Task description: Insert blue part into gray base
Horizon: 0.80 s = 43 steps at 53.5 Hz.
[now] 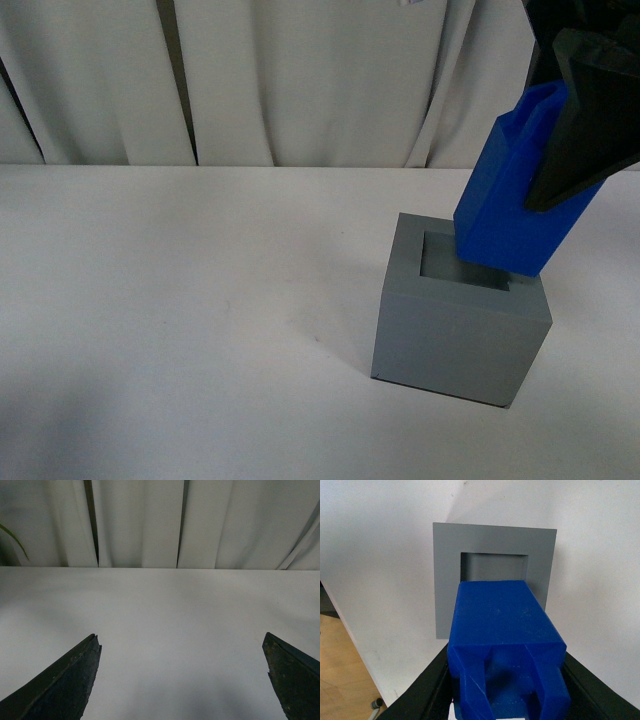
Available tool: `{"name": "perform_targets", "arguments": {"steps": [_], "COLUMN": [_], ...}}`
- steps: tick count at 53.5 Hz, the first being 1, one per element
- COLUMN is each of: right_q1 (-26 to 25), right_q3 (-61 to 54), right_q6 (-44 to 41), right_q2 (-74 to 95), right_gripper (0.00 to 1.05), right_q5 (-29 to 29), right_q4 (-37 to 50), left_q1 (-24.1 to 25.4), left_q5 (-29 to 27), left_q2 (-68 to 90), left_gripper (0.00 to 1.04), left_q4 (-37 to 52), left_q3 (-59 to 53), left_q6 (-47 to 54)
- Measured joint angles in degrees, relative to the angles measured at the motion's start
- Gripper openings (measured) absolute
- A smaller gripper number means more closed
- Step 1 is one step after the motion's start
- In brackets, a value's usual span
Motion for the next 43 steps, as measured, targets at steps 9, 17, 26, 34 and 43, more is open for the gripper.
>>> {"name": "perform_targets", "arguments": {"steps": [9,17,26,34,43], "right_q1": [0.7,1.01,1.07,1.16,1.29], "right_q3": [0.7,0.83,1.55,1.79,2.29], "right_q6": [0.63,0.85,0.96,1.36,1.46], "right_q2": [1.31,2.36,3.39,3.78,4.2], "right_gripper": [0.48,0.48,0.48,0.48,0.47], "right_q5": [0.17,0.39,0.46,0.68,0.9], "right_q4": [0.33,0.63,0.96,1.4,1.44], "left_q1": [0.0,0.0,0.0,0.0,0.0], "left_q5": [0.0,0.0,0.0,0.0,0.0], "left_q2": [0.0,0.0,0.0,0.0,0.0], "left_gripper": [0.99,0.99,0.99,0.99,0.99], "left_q4": [0.0,0.0,0.0,0.0,0.0], "left_q3": [0.0,0.0,0.0,0.0,0.0], "left_q6": [0.0,0.0,0.0,0.0,0.0]}}
